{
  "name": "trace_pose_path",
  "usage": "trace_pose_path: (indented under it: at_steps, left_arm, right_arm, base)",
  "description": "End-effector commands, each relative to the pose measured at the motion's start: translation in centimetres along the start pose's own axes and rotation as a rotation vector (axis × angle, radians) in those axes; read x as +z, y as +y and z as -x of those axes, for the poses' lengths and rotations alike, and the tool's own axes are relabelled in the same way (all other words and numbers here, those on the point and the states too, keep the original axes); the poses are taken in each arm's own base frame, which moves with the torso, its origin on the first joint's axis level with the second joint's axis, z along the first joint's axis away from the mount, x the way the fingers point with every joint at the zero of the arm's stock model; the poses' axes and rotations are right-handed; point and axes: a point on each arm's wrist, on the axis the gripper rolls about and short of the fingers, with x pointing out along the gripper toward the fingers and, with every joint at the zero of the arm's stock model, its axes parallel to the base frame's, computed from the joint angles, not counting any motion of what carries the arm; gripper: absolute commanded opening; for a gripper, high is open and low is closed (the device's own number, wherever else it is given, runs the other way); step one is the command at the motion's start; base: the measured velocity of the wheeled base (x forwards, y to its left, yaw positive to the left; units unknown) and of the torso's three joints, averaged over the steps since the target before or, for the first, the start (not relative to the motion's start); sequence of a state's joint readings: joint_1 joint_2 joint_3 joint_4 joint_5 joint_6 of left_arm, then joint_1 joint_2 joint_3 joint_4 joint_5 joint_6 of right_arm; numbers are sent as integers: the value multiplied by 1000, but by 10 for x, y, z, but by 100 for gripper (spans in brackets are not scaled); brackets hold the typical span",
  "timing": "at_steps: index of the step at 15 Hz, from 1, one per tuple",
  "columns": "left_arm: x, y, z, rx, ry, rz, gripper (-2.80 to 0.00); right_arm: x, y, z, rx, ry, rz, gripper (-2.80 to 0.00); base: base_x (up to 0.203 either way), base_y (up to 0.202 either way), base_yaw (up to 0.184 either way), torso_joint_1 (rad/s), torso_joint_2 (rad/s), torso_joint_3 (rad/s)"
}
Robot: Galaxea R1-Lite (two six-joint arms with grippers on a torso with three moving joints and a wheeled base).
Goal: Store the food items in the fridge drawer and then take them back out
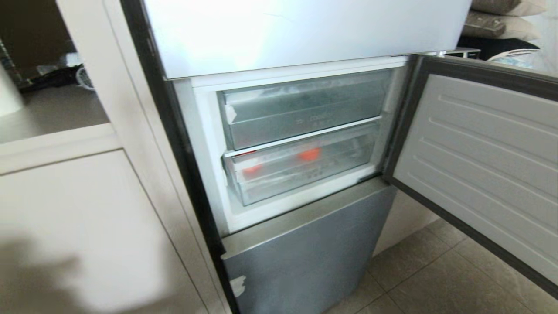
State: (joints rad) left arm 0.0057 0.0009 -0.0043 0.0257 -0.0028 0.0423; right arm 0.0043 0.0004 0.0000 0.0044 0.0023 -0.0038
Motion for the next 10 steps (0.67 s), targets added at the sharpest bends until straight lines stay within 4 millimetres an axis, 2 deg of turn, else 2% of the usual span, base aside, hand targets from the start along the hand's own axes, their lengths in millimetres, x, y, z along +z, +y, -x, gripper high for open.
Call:
trace_pose_path:
  at_steps: [1,10]
  left_arm:
    - [0,0,0,0,-1,-1,-280]
    - [0,0,0,0,-1,-1,-280]
  right_arm:
    - [0,0,0,1,-2,1,-280]
    - [0,0,0,1,-2,1,-280]
  base:
    - [-2,-13,169,3,2,2]
    - [1,-9,175,3,3,2]
